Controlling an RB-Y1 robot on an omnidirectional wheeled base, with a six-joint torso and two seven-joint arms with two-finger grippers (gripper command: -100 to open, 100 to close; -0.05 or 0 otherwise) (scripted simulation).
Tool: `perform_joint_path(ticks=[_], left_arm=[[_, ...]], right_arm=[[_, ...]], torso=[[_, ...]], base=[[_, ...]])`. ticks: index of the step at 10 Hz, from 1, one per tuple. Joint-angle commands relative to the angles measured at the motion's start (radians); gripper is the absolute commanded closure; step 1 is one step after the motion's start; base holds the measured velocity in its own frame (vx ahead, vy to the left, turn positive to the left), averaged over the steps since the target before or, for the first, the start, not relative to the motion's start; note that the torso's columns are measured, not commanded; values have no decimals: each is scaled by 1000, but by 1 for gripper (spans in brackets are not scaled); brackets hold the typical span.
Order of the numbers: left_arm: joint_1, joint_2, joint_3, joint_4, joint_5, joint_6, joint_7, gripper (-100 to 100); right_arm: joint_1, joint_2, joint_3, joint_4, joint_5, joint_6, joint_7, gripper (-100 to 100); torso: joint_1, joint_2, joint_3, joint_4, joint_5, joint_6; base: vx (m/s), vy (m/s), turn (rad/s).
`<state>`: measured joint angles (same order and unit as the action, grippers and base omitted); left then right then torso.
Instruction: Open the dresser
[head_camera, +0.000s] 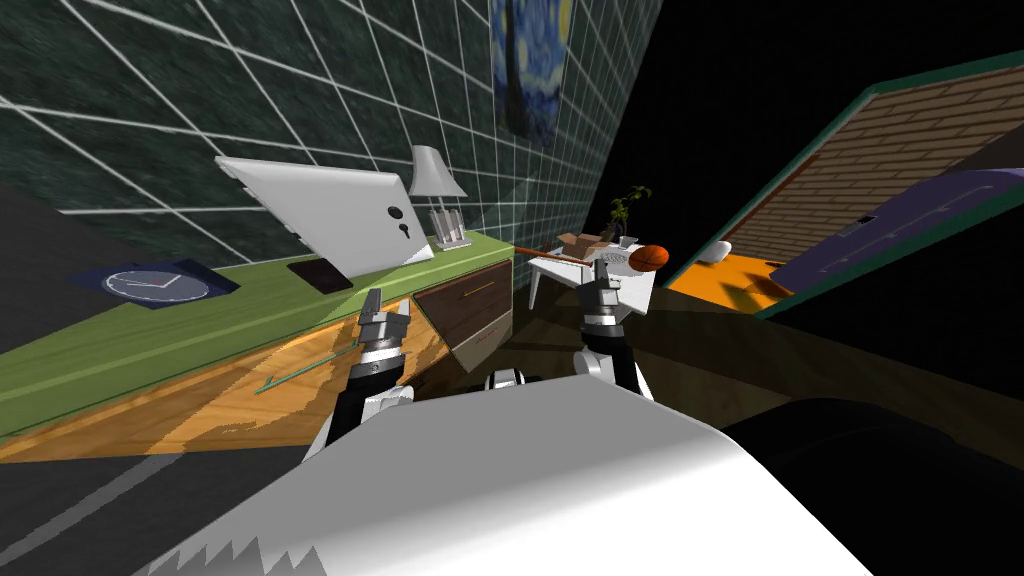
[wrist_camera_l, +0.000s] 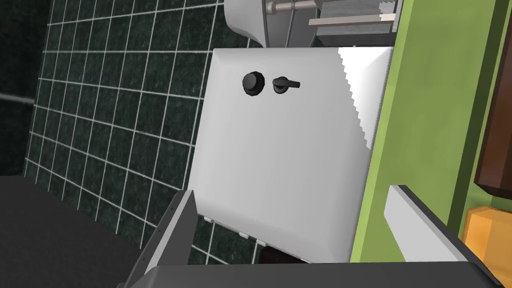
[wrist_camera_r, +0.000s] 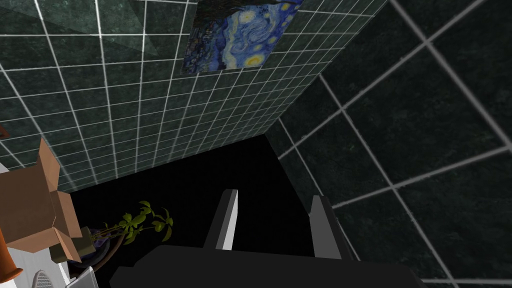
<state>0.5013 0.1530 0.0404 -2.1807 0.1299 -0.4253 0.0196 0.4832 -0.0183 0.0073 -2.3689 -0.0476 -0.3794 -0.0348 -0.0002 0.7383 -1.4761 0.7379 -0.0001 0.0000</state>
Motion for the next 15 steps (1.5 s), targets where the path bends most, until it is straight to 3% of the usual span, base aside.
perform_joint_path(ticks=[1,3,10,15], left_arm=[[-4,-17,21,50,17,5,6,-100],[-6,-22,36,86,29,10,9,-100],[-15,21,89,215,72,25,21,-100],[-20,-12,122,290,99,33,28,-100]], right_arm=[[0,0,0,0,0,0,0,0],[0,0,0,0,0,0,0,0],[0,0,0,0,0,0,0,0],[0,0,0,0,0,0,0,0]], torso=[[-1,1,1,0,0,0],[3,-1,0,0,1,0],[0,1,0,0,0,0],[-1,0,0,0,0,0]], base=[[111,-161,80],[131,-128,84],[105,-164,84],[94,-143,72]])
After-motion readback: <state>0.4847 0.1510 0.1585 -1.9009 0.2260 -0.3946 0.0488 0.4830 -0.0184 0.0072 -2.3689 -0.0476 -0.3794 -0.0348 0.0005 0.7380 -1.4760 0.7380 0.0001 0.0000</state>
